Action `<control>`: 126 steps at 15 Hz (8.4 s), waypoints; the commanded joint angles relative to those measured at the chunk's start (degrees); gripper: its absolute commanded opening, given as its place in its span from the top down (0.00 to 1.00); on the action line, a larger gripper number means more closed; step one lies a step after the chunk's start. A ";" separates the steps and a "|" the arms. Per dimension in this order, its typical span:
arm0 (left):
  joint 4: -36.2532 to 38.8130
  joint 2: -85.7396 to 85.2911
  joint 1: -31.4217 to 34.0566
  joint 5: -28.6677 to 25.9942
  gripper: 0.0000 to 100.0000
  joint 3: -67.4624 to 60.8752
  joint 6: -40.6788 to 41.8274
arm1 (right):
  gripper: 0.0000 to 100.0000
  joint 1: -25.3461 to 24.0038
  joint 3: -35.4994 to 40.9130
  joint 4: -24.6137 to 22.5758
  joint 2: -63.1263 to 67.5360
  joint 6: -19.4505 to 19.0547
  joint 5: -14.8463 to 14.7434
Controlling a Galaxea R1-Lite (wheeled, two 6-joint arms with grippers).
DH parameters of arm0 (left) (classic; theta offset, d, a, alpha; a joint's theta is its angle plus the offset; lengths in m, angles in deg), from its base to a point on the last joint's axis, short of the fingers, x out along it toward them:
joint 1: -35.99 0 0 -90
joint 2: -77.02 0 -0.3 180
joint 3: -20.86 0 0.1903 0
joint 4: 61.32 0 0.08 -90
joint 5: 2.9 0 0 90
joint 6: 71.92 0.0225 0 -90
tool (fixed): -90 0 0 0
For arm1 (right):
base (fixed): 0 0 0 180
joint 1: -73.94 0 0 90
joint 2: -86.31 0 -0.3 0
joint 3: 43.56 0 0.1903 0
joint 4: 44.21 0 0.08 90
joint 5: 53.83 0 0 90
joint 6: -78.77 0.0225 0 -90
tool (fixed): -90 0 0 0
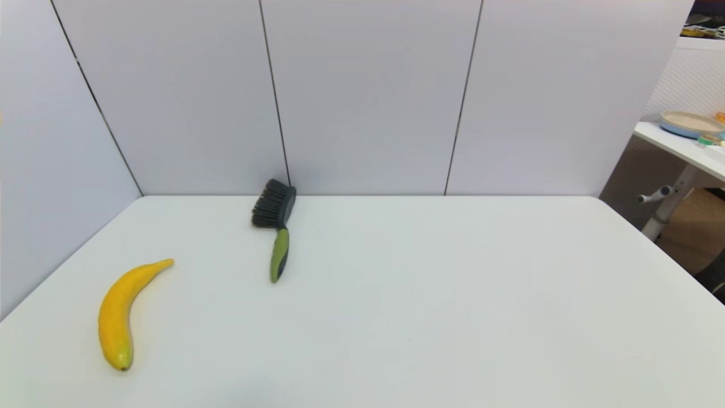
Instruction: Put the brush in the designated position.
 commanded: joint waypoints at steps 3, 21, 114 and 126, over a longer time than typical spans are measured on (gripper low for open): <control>-0.02 0.07 0.02 0.02 0.00 0.00 0.01 | 0.00 0.01 0.09 -0.01 0.07 -0.03 0.02; -0.20 24.42 -4.29 0.81 0.00 17.31 -0.43 | 0.00 0.01 0.09 -0.01 0.07 -0.03 0.02; -33.07 134.19 -20.29 15.75 0.00 112.50 -26.97 | 0.00 0.01 0.09 -0.01 0.07 -0.03 0.02; -32.98 134.11 -19.85 15.84 1.00 112.50 -25.56 | 0.00 0.01 0.09 -0.01 0.07 -0.03 0.02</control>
